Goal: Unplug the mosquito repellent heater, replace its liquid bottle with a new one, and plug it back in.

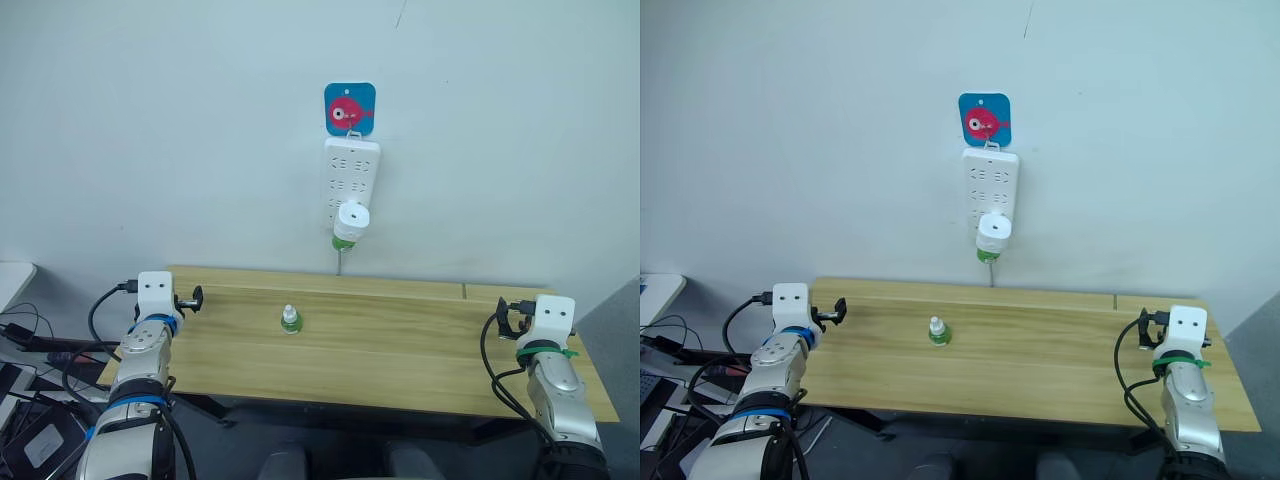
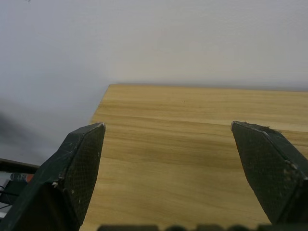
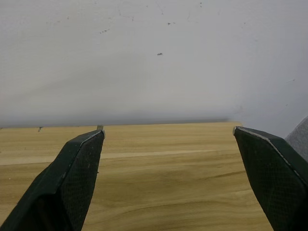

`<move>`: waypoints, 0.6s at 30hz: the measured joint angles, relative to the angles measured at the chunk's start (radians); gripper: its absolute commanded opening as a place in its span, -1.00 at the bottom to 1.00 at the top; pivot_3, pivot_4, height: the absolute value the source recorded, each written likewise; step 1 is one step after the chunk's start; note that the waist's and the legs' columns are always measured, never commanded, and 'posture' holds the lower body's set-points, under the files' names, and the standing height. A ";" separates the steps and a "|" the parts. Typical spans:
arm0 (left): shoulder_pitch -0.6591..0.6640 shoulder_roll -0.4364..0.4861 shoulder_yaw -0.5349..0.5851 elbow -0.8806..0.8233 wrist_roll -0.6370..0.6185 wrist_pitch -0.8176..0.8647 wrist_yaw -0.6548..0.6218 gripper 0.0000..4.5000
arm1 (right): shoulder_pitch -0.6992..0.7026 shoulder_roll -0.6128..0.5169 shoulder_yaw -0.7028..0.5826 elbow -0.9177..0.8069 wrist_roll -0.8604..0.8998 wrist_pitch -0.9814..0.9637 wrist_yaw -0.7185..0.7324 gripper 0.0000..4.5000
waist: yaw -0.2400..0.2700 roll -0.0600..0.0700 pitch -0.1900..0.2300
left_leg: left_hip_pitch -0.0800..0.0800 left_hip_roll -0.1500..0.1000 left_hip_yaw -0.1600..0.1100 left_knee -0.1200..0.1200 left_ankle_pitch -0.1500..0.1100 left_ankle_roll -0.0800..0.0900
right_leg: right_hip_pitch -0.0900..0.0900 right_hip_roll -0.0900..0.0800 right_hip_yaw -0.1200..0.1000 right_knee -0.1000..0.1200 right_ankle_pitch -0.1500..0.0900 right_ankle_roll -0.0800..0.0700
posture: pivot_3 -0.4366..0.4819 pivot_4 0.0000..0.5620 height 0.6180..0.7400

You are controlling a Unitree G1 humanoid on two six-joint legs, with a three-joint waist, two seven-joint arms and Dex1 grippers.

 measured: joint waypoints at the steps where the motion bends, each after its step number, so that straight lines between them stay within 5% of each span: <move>1: 0.000 0.000 0.000 0.000 0.000 0.000 0.000 1.00 | 0.000 0.000 0.000 0.000 0.000 0.000 0.000 0.99 | 0.000 0.000 0.000 | 0.000 0.000 0.000 0.000 0.000 0.000 | 0.000 0.000 0.000 0.000 0.000 0.000 | 0.10 -0.68 1.00; 18: 0.000 0.000 -0.019 0.000 0.009 0.015 -0.041 1.00 | 0.018 0.000 0.003 -0.025 0.001 0.004 0.002 0.99 | -0.001 0.000 0.001 | 0.000 0.000 0.000 0.000 0.000 0.000 | 0.000 0.000 0.000 0.000 0.000 0.000 | 0.10 -0.64 1.00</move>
